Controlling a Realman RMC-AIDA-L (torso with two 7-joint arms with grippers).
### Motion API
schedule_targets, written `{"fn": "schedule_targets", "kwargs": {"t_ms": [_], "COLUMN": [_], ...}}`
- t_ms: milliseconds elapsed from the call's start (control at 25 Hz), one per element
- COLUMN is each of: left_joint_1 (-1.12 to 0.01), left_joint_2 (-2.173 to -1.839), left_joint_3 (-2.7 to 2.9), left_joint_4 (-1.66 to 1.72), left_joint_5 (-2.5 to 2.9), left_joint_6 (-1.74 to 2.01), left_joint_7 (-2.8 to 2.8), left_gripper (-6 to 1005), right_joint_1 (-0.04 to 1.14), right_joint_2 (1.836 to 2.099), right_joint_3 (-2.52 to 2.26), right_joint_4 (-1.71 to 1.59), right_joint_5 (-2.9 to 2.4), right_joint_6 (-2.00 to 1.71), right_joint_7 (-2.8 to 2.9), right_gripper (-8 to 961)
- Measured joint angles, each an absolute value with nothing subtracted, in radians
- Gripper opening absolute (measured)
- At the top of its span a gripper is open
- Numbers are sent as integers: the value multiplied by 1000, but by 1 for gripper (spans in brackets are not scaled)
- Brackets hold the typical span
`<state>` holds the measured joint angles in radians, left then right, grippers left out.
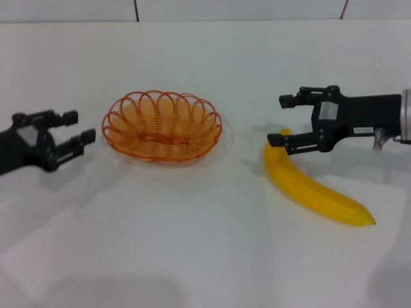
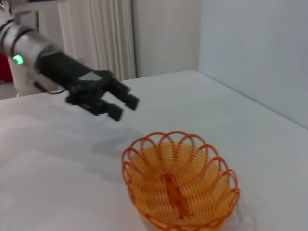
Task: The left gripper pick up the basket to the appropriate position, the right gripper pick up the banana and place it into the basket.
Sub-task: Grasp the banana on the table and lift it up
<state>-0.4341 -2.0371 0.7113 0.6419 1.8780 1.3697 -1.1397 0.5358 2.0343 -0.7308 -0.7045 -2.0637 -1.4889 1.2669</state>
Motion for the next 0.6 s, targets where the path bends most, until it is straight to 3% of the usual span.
{"fn": "schedule_targets", "kwargs": {"t_ms": [280, 600], "left_joint_1": [-387, -405], "left_joint_2": [-2033, -2032], "left_joint_3": [706, 718], "left_joint_4": [537, 489], "left_joint_5": [1809, 1852], "left_joint_6": [1413, 1351], "left_joint_7": [-958, -952], "left_gripper": [509, 508], "right_joint_1": [497, 348], "right_joint_2": [2044, 2047], "right_joint_3": [-798, -1172], "right_joint_4": [-856, -1341], "right_joint_5": [-2069, -2140], "right_joint_6": [-1496, -1478], "right_joint_7": [1430, 1868], "right_gripper": [861, 863]}}
